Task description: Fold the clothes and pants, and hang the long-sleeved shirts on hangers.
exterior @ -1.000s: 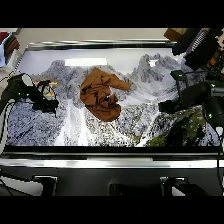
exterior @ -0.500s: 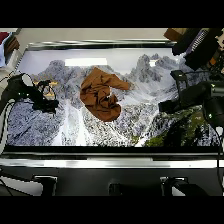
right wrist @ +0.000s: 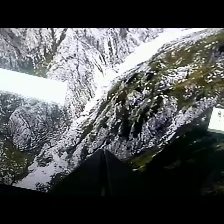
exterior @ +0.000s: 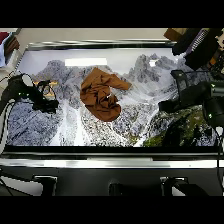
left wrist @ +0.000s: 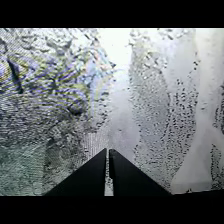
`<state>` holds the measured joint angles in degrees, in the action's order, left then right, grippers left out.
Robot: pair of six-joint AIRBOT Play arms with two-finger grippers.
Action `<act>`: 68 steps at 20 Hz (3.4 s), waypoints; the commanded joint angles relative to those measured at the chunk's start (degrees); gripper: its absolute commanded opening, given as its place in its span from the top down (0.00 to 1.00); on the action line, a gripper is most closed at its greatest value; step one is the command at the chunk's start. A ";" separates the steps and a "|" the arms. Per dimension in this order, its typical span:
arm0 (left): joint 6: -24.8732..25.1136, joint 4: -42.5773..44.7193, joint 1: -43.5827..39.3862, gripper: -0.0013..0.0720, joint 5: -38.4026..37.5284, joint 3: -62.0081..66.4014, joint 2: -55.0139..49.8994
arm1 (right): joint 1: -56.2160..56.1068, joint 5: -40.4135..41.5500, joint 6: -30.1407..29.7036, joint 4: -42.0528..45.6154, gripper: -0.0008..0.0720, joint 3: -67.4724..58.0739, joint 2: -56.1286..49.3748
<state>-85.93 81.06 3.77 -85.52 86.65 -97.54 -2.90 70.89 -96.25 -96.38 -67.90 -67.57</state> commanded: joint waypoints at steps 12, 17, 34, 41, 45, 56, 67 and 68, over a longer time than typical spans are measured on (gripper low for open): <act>-7.37 -16.48 -19.21 0.00 39.58 1.14 -6.03 | -0.04 -1.84 7.67 -1.95 0.62 -0.07 -0.04; -9.68 -16.09 -21.70 0.16 36.98 2.64 -11.67 | -0.04 -1.88 10.67 -2.01 0.46 -0.07 -0.04; -21.75 -16.61 -50.97 0.96 15.15 -4.44 -0.59 | -0.04 5.64 13.11 -2.82 0.46 -0.07 9.81; -13.40 -11.56 -31.19 0.10 11.23 -0.48 12.70 | -0.04 9.68 13.11 -2.86 0.45 -0.07 11.26; -8.15 -14.08 -9.70 0.10 17.55 -7.72 19.78 | -0.04 9.11 12.92 -3.10 0.32 -0.07 11.26; 19.85 -52.59 6.40 0.09 26.73 -17.84 -2.29 | -0.04 5.38 14.05 -3.69 0.32 -0.07 11.26; 19.12 -52.57 -0.92 0.21 28.55 -12.94 -10.49 | -0.04 3.26 16.31 -3.74 0.32 -0.07 11.26; 19.15 -52.57 -1.40 0.44 28.20 -12.85 -10.47 | -0.04 2.73 16.94 -3.93 0.32 -0.07 11.26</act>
<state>-66.85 28.29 3.81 -57.17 73.43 -107.09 -2.90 74.83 -80.49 -100.07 -67.90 -56.36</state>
